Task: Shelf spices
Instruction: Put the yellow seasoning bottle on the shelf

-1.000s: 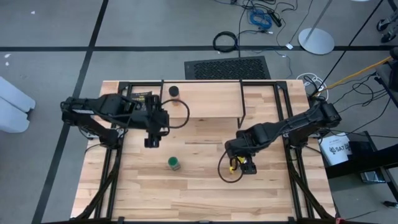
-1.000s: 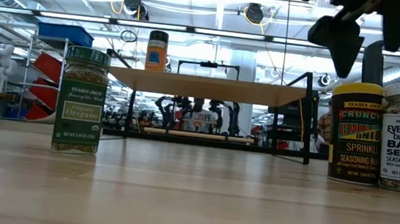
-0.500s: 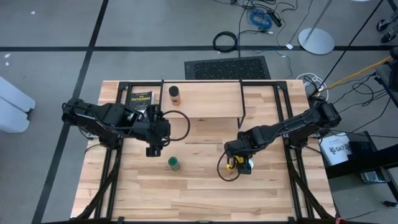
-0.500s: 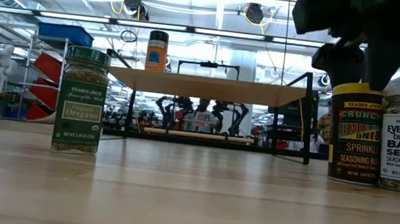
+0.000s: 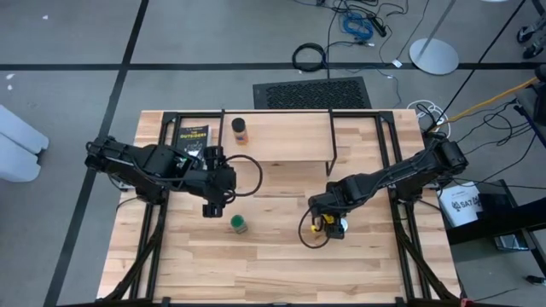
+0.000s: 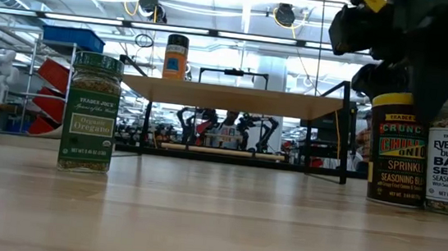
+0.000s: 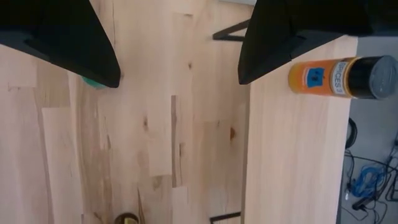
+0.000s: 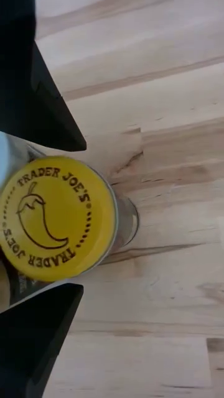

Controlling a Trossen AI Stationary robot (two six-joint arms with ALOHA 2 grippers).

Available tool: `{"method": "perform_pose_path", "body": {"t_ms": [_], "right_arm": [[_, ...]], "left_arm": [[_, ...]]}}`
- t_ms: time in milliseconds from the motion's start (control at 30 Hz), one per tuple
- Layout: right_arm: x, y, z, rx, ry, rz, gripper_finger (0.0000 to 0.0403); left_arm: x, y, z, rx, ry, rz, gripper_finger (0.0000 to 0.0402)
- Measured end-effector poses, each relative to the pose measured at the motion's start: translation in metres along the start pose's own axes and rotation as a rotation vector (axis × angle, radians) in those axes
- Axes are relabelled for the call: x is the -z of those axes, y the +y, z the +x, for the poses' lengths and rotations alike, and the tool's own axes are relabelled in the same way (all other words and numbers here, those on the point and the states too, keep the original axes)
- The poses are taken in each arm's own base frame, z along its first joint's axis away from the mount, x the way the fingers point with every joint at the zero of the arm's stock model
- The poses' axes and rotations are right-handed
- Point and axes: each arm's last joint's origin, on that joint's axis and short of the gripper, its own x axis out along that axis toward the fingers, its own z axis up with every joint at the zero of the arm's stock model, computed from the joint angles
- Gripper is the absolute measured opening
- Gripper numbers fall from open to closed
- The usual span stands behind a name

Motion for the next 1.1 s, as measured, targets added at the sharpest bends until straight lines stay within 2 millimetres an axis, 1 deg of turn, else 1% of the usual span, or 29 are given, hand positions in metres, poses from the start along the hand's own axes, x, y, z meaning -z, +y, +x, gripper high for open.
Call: {"method": "perform_pose_path", "body": {"t_ms": [333,400,733,833,933,1100], "right_arm": [[-0.001,0.0,0.0,0.026,-0.027,0.004,0.0349],[-0.001,0.0,0.0,0.026,-0.027,0.004,0.0336],[-0.002,-0.001,0.0,0.018,-0.029,0.004,0.0245],[-0.003,-0.001,-0.001,0.014,-0.033,0.0,0.0225],[-0.006,0.001,-0.005,0.007,-0.047,-0.004,0.0217],[-0.013,0.005,-0.018,-0.005,-0.073,-0.007,0.0223]], "left_arm": [[-0.001,0.0,0.0,0.001,-0.006,-0.001,0.0336],[-0.001,0.0,0.0,0.0,-0.006,-0.001,0.0336],[-0.002,0.0,0.0,0.003,-0.02,0.001,0.0336],[-0.002,0.0,0.0,0.003,-0.021,0.001,0.0336],[-0.002,0.0,0.0,0.003,-0.02,0.001,0.0336],[-0.002,0.0,0.0,0.003,-0.021,0.001,0.0336]]}}
